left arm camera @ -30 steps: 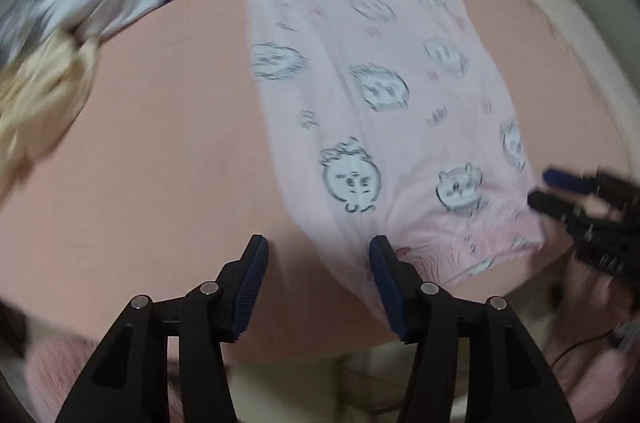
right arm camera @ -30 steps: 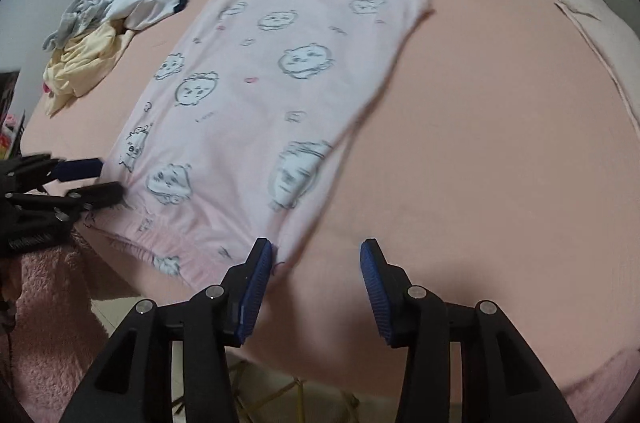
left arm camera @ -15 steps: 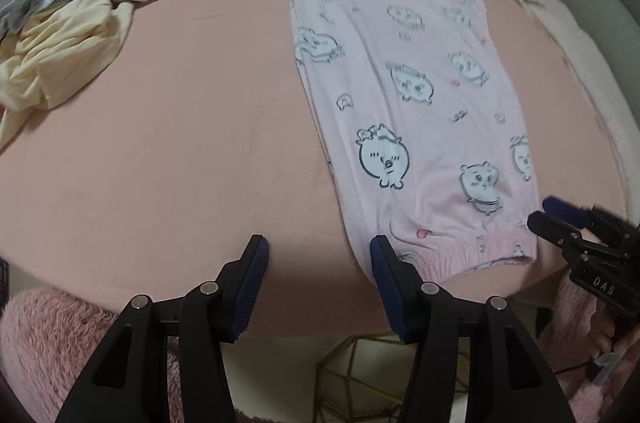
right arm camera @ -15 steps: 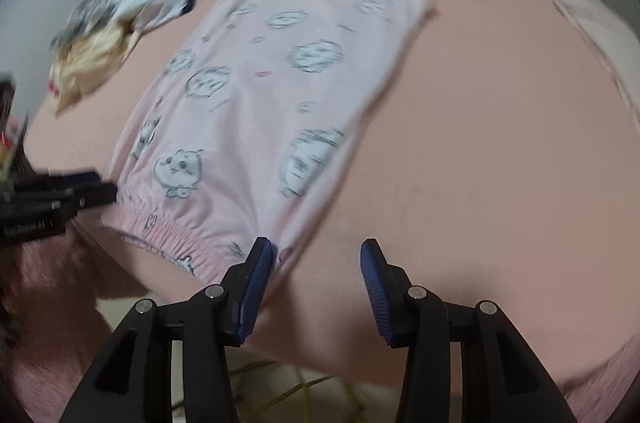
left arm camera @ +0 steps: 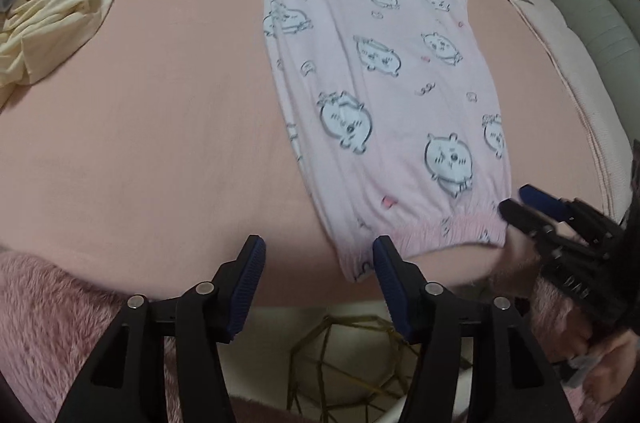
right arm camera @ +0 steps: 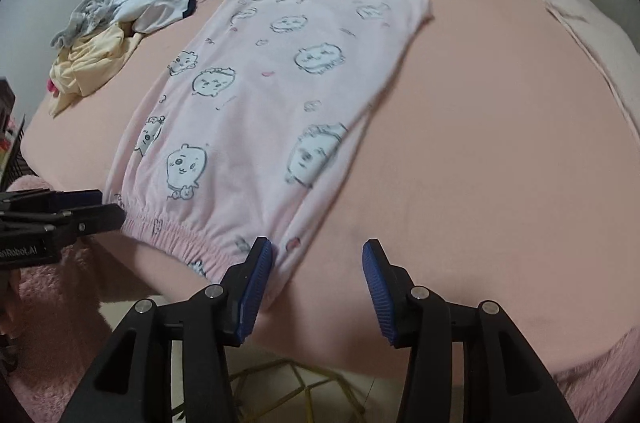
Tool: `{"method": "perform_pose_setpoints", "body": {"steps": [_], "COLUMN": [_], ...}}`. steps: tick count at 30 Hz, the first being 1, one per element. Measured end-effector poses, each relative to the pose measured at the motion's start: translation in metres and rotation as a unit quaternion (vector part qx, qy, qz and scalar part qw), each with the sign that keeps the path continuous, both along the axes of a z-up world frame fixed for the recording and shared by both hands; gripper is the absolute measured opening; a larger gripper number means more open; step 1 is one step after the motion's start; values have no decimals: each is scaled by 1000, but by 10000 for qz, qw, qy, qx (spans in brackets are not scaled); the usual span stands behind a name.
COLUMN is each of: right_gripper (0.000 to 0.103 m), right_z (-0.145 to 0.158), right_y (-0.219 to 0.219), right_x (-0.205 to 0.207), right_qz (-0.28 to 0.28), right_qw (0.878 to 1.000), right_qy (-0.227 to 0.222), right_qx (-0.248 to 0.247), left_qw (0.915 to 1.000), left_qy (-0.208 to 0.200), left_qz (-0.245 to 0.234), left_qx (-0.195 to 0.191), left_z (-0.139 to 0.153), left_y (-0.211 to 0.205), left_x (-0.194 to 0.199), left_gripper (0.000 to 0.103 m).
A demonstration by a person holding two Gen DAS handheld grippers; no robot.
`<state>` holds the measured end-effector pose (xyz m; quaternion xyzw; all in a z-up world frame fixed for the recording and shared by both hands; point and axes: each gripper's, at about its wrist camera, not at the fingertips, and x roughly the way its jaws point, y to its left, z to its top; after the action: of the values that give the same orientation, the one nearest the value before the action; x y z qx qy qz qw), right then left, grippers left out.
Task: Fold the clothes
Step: 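Grasp the elastic cuff end of the folded pants with the right tool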
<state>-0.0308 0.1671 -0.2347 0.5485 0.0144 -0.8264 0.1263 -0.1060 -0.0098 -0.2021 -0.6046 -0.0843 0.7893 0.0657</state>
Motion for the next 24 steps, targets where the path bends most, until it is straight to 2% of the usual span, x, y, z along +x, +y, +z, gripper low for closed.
{"method": "perform_pose_setpoints", "body": {"steps": [2, 4, 5, 7, 9, 12, 18, 21, 22, 23, 24], "right_gripper": [46, 46, 46, 47, 47, 47, 50, 53, 53, 53, 53], "right_z": [1, 0, 0, 0, 0, -2, -4, -5, -5, -6, -6], "right_y": [5, 14, 22, 36, 34, 30, 23, 20, 19, 17, 16], "right_x": [5, 14, 16, 20, 19, 16, 11, 9, 8, 7, 6], "right_qz": [-66, -116, -243, -475, -458, -432, -380, -354, -345, -336, -328], "right_qw": [9997, 9999, 9994, 9949, 9945, 9938, 9923, 9914, 9911, 9908, 9904], "right_qy": [-35, -33, -85, -183, -180, -176, -169, -165, -164, -163, -162], "right_qx": [245, 123, -223, -868, -923, -1004, -1167, -1249, -1276, -1303, -1330], "left_qw": [9997, 9972, 9948, 9919, 9894, 9830, 9860, 9841, 9837, 9848, 9858], "left_qy": [25, 105, 140, 198, 260, 251, 181, 275, 283, 250, 218], "left_qz": [161, 365, 436, 574, 697, 750, 665, 667, 636, 605, 574], "left_qx": [170, 640, 912, 1119, 1251, 1656, 1520, 1625, 1655, 1609, 1562], "left_z": [1, 3, 3, 3, 4, 2, -1, 1, 0, -1, -3], "left_y": [-5, -11, -14, -16, -18, -15, -13, -14, -13, -11, -10], "left_x": [3, 7, 7, 9, 9, 2, 12, 14, 13, 13, 12], "left_gripper": [54, 54, 54, 53, 52, 52, 52, 52, 47, 39, 36]}}
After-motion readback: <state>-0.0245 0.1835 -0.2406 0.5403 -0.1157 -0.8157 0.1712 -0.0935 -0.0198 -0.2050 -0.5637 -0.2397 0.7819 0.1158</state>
